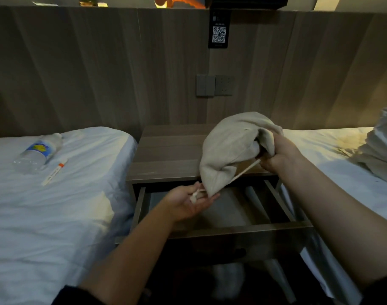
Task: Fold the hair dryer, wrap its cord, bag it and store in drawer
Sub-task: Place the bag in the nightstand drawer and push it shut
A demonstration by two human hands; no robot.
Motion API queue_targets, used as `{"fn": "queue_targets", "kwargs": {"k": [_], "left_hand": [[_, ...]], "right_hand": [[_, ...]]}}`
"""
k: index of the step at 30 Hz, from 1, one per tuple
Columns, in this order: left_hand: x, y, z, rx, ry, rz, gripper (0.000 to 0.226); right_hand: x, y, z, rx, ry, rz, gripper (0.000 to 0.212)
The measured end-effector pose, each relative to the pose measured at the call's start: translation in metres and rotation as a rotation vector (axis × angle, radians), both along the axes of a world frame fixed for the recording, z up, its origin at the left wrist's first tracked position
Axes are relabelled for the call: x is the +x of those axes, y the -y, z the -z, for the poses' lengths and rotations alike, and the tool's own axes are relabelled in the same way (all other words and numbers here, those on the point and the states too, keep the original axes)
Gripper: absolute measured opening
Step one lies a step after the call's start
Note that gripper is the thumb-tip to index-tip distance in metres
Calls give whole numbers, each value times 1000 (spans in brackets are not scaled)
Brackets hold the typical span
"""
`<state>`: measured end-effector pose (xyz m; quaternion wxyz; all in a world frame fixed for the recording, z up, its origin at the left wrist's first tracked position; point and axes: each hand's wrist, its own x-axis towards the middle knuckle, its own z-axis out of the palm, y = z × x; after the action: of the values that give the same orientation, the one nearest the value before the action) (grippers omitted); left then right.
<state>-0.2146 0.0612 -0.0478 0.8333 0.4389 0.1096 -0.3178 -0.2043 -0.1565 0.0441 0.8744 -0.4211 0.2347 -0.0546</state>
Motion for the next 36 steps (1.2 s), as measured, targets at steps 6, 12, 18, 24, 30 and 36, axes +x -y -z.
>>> {"fn": "queue_targets", "kwargs": {"k": [6,12,18,24,30,36], "left_hand": [[4,-14,9,189,-60,67,26],[4,-9,18,342,-37,133,45],[19,-7,21,469,27,317,44],[28,-6,26,477,16,353,44],[30,-6,29,625,60,460,36],[37,-5,46,712,30,526,37]], "right_hand": [[-21,-10,49,88,-151,-126,17],[-28,-12,89,11,-260,-139,24],[-22,-19,107,-22,-296,-148,20],[-15,-18,110,-124,-355,-233,7],[-21,-14,121,-244,-422,-374,11],[-23,2,130,-468,-512,-609,18]]}}
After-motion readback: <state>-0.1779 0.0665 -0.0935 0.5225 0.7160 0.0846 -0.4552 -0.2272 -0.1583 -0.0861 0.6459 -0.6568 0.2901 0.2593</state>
